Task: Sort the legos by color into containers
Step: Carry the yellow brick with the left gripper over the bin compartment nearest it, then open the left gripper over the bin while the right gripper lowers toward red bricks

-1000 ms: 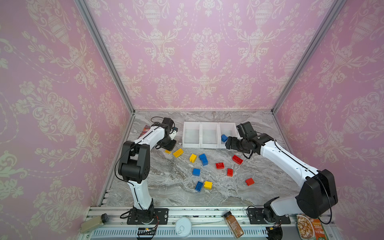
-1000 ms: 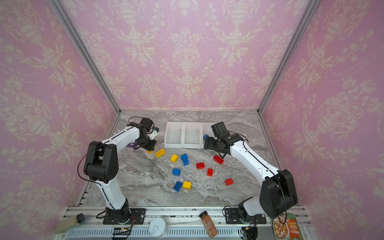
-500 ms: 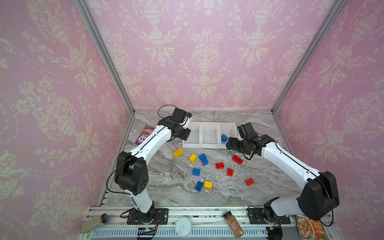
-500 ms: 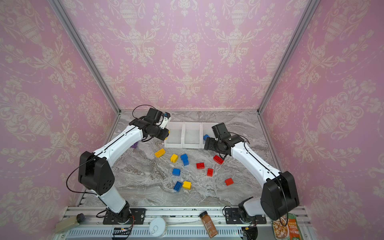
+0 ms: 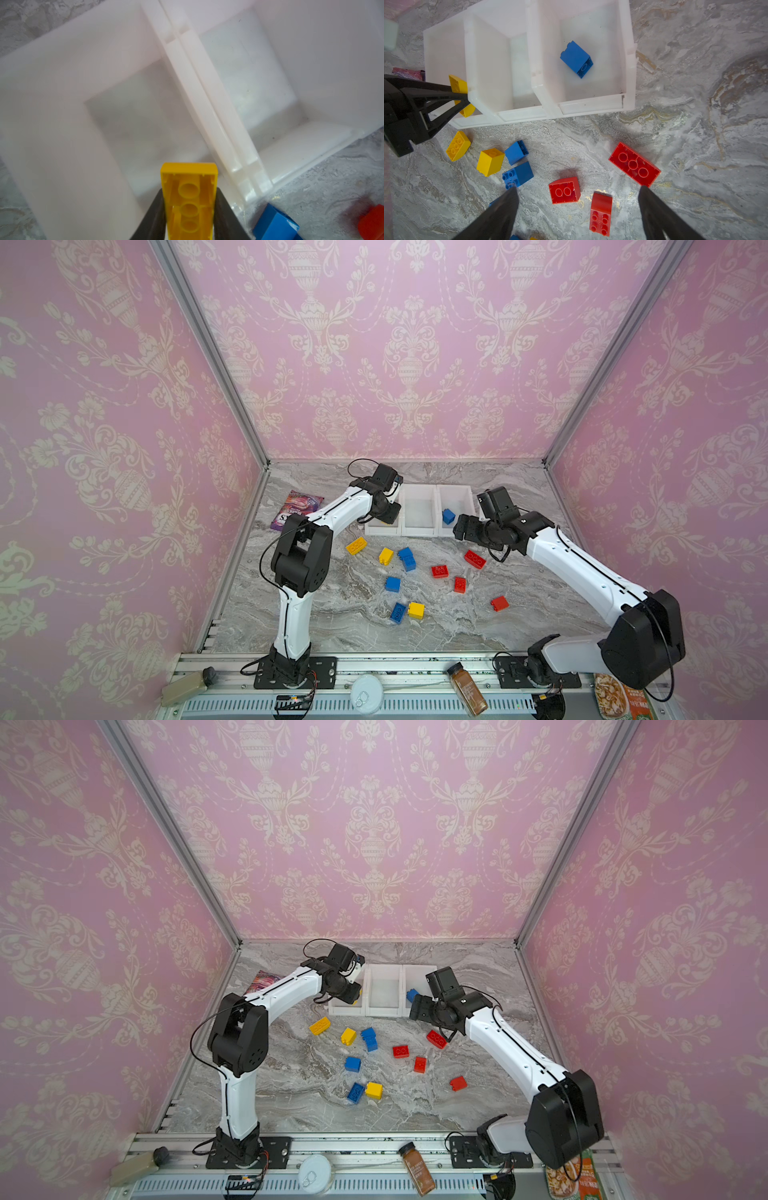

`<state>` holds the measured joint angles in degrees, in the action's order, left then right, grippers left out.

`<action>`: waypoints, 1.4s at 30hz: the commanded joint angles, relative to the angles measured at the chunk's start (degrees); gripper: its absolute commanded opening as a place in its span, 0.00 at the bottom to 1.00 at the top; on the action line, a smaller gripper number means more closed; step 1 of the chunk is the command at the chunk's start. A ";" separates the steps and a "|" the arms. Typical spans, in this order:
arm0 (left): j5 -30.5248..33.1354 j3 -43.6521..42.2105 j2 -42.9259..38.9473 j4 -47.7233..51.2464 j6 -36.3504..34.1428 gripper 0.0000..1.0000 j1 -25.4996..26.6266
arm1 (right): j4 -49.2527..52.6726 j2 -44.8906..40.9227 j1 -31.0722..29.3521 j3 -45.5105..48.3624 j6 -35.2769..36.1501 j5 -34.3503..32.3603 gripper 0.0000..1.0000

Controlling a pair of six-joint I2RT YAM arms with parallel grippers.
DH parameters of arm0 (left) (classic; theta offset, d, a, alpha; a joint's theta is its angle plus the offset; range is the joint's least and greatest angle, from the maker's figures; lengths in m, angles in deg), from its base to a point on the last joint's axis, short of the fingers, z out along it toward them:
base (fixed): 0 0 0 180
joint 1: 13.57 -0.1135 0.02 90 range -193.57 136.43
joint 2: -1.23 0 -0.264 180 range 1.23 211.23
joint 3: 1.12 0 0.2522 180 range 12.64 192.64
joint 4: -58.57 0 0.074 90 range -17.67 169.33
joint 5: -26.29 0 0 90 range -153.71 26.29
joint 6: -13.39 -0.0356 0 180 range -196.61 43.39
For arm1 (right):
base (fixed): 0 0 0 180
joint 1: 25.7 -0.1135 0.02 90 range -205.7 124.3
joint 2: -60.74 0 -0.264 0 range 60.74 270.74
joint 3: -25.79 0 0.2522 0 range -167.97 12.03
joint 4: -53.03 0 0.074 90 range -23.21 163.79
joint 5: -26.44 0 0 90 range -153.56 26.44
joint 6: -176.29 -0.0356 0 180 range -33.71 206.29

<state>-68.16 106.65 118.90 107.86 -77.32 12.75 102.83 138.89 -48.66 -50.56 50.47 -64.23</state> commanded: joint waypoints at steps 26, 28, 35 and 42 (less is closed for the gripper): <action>-1.00 -12.04 -14.89 -8.28 5.47 0.73 0.47 | 0.83 3.62 -5.11 2.50 3.88 2.28 0.90; -1.81 -13.58 -16.88 -9.01 6.33 0.75 0.48 | 1.44 4.85 -6.50 2.30 4.82 1.81 0.90; -4.87 -21.30 -24.92 -12.77 9.73 0.82 0.38 | 3.69 10.38 -11.82 0.95 6.81 -2.26 0.89; -7.15 -31.07 -34.67 -16.32 12.83 0.90 -2.05 | 2.70 15.73 -15.71 0.27 5.59 -4.91 0.84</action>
<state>-72.49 78.85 88.41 93.89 -67.47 12.32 104.79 153.06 -63.46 -48.89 55.92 -66.64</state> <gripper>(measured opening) 0.898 0.848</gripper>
